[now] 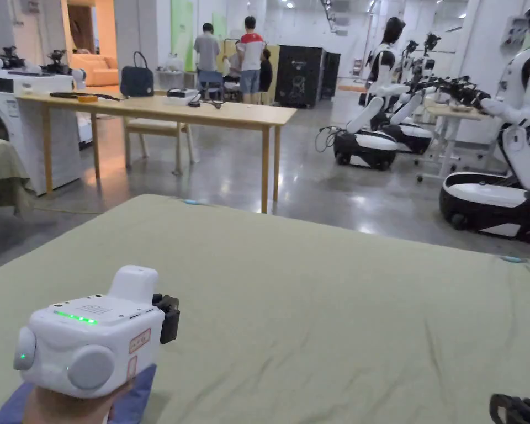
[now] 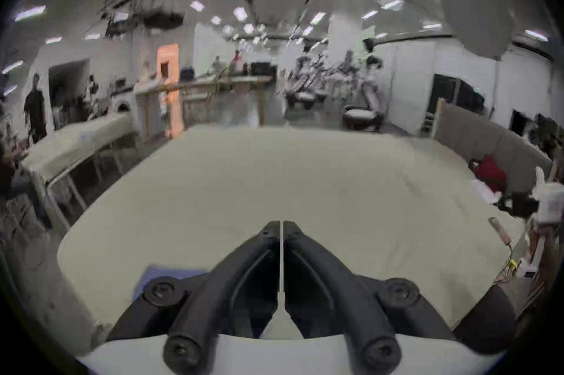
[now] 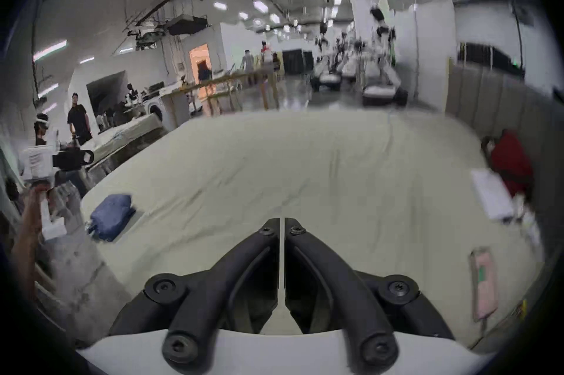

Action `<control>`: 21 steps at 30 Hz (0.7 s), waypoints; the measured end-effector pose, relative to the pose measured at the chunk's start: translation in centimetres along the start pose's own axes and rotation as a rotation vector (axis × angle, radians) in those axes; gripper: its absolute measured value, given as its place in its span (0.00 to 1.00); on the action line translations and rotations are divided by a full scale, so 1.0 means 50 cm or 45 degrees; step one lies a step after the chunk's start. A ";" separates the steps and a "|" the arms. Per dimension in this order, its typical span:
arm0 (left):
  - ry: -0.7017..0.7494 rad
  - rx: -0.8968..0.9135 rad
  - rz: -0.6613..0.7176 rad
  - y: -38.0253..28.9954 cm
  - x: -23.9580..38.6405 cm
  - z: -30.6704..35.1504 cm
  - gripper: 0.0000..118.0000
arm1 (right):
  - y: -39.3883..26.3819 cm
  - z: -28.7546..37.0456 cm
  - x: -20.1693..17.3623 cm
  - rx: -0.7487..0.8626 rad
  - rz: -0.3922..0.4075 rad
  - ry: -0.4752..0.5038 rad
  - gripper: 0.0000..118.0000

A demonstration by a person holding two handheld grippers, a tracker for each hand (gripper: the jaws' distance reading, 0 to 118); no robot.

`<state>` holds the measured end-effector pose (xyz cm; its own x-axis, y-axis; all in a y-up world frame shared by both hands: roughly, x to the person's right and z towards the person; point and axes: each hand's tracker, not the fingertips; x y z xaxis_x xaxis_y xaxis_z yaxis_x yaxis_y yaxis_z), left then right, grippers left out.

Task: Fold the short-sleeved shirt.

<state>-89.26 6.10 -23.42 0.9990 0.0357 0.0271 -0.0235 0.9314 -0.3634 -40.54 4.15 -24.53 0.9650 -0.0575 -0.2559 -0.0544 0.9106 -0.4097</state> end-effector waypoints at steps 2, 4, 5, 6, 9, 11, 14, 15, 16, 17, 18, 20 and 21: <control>-0.042 0.089 -0.075 0.033 0.110 0.008 0.00 | 0.058 0.023 0.006 0.109 0.052 -0.059 0.03; -0.083 0.195 -0.053 0.057 0.203 0.023 0.00 | 0.096 0.053 0.018 0.205 0.074 -0.109 0.03; -0.106 0.233 -0.040 0.064 0.240 0.030 0.00 | 0.105 0.071 0.019 0.261 0.080 -0.148 0.03; -0.114 0.275 -0.038 0.070 0.275 0.036 0.00 | 0.112 0.087 0.021 0.305 0.088 -0.174 0.03; -0.149 0.257 -0.065 0.097 0.347 0.033 0.01 | 0.127 0.099 0.032 0.303 0.153 -0.227 0.03; -0.155 0.253 -0.071 0.111 0.374 0.034 0.01 | 0.140 0.103 0.035 0.260 0.220 -0.264 0.03; -0.168 0.253 -0.071 0.116 0.403 0.048 0.02 | 0.141 0.125 0.036 0.302 0.194 -0.239 0.03; -0.168 0.258 -0.083 0.115 0.412 0.053 0.03 | 0.141 0.126 0.037 0.304 0.169 -0.223 0.03; -0.158 0.261 -0.094 0.115 0.417 0.057 0.03 | 0.140 0.127 0.038 0.300 0.153 -0.215 0.04; -0.151 0.265 -0.100 0.116 0.420 0.059 0.04 | 0.138 0.125 0.038 0.298 0.149 -0.213 0.04; -0.147 0.269 -0.100 0.116 0.420 0.062 0.05 | 0.134 0.124 0.037 0.299 0.145 -0.212 0.06; -0.145 0.271 -0.092 0.115 0.416 0.067 0.08 | 0.128 0.119 0.036 0.296 0.131 -0.212 0.12; -0.148 0.272 -0.089 0.116 0.414 0.065 0.10 | 0.124 0.120 0.035 0.298 0.125 -0.212 0.16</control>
<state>-68.86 13.41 -21.92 0.9877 -0.0019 0.1564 0.0259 0.9880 -0.1520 -37.63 12.13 -22.27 0.9879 0.0854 -0.1295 -0.1072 0.9792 -0.1721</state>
